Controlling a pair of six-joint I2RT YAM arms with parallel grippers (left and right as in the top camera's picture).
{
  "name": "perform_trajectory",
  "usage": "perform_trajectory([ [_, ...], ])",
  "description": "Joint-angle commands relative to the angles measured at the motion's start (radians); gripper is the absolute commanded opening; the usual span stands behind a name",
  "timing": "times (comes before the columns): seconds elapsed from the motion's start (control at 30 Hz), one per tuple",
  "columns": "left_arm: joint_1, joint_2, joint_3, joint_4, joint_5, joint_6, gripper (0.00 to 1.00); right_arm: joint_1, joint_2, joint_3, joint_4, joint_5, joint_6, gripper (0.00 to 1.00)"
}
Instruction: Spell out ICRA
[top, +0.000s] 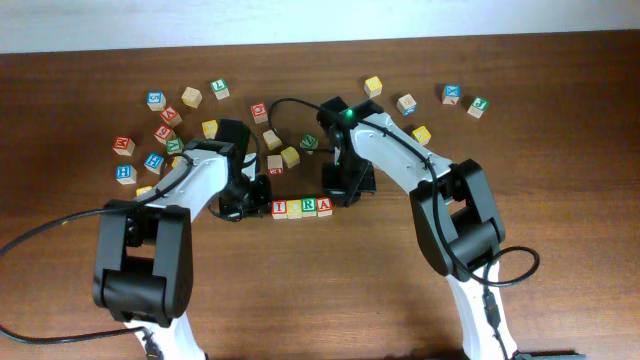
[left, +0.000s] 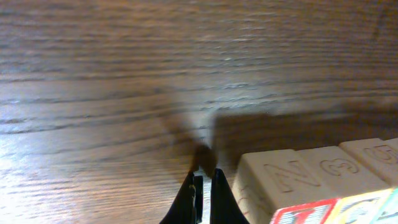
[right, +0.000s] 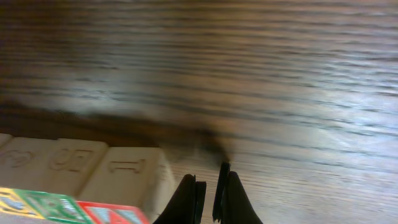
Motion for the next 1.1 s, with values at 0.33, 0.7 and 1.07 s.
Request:
perform_trajectory([
  [0.33,-0.021,0.014,0.012,0.034,0.0,0.021,0.0,0.029,0.002,-0.006,0.018,-0.067,0.049,0.04],
  [0.7,-0.034,0.014,0.012,0.013,0.001,0.055,0.0,0.029,0.002,-0.006,-0.017,-0.068,0.05,0.04],
  [1.07,-0.033,0.014,0.012,-0.009,0.0,0.054,0.0,0.027,0.002,-0.005,-0.035,-0.06,0.056,0.04],
])
